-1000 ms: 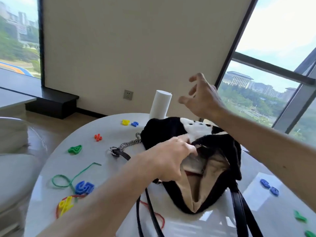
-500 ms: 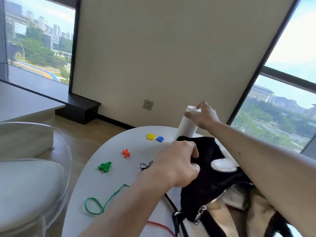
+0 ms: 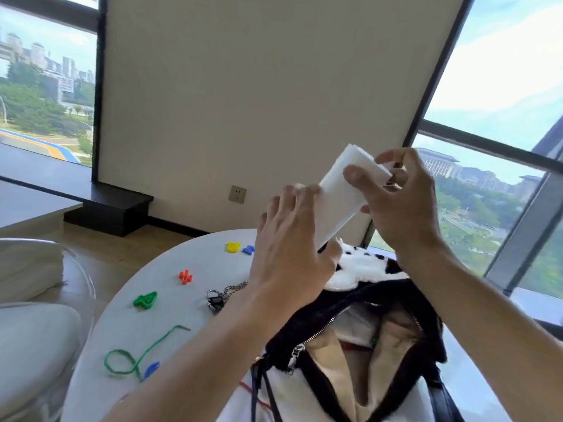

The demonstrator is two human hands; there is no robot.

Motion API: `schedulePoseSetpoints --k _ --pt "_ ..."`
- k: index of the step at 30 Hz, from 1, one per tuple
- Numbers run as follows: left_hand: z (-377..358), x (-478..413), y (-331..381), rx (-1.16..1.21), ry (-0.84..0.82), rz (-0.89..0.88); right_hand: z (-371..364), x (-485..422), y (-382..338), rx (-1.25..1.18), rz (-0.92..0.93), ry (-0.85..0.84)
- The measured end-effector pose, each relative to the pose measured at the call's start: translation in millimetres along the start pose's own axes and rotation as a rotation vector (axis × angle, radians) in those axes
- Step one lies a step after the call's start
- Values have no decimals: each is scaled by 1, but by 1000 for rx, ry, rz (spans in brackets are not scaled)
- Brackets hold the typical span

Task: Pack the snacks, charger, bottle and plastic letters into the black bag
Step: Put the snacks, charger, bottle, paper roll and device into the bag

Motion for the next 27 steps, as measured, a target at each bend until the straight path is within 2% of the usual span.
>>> schedulePoseSetpoints --k 5,7,11,15,18,21,25,27 --pt "-18 31 44 41 -182 -111 76 53 -25 -131 -90 135" --pt "-25 42 56 92 -247 -101 102 70 -23 -199 -158 172" --pt "-35 54 64 338 -434 136 132 96 -14 -348 -292 148" --pt "-47 68 60 764 -756 420 117 116 -5 -294 -383 -113" --pt "-50 77 59 895 -893 499 109 129 -7 -413 -415 -143" --pt "-49 78 61 988 -931 483 108 129 -9 -484 -415 -164" --pt "-44 73 61 886 -802 416 112 123 -9 -493 -390 -191" --pt "-43 72 64 833 -810 374 112 122 -8 -548 -374 -205"
Point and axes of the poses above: each hand's wrist, its own x-axis away from the middle knuckle, its own z-axis out of the back of the hand, y = z × x, the point moved 7 cm from there along -x, towards the middle knuckle, and after that the axes turned 13 degrees about z, right-handed, at the moved point
